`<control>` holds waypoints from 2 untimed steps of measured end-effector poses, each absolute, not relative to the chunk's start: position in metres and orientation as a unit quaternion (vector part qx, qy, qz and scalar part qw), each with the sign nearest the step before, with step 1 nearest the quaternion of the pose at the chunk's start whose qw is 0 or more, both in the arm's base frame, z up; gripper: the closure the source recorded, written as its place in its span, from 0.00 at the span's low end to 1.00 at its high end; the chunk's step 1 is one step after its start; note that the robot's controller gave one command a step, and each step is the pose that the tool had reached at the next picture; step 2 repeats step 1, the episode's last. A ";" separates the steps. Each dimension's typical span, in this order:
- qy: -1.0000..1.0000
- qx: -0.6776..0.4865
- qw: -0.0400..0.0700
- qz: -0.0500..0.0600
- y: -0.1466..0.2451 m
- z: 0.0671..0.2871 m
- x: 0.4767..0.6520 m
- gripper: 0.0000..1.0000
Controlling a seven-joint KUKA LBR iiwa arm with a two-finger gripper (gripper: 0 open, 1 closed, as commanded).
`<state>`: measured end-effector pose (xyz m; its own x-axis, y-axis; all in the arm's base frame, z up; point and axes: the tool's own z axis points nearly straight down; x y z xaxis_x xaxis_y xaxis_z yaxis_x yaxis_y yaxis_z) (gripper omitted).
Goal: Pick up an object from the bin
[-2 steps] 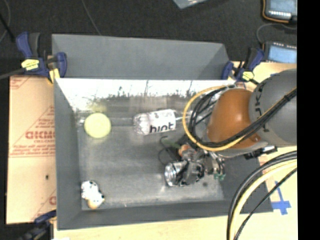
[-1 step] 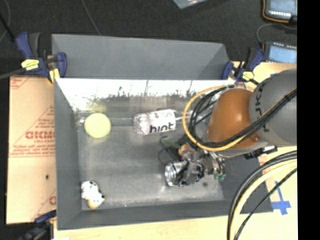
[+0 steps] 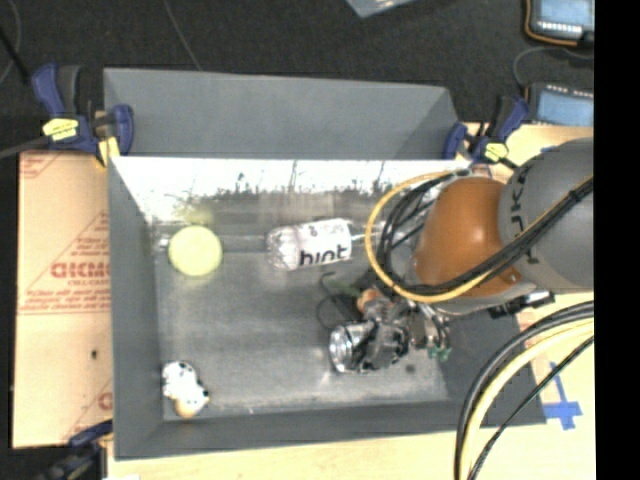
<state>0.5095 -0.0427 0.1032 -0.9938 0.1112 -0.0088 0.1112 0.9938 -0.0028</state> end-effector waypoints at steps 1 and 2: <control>0.998 0.068 0.008 -0.002 -0.046 0.292 0.500 1.00; 0.998 0.068 0.008 -0.002 -0.046 0.292 0.500 1.00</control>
Offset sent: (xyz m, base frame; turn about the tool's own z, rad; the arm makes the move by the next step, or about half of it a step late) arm 0.0000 0.0000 0.0000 0.0000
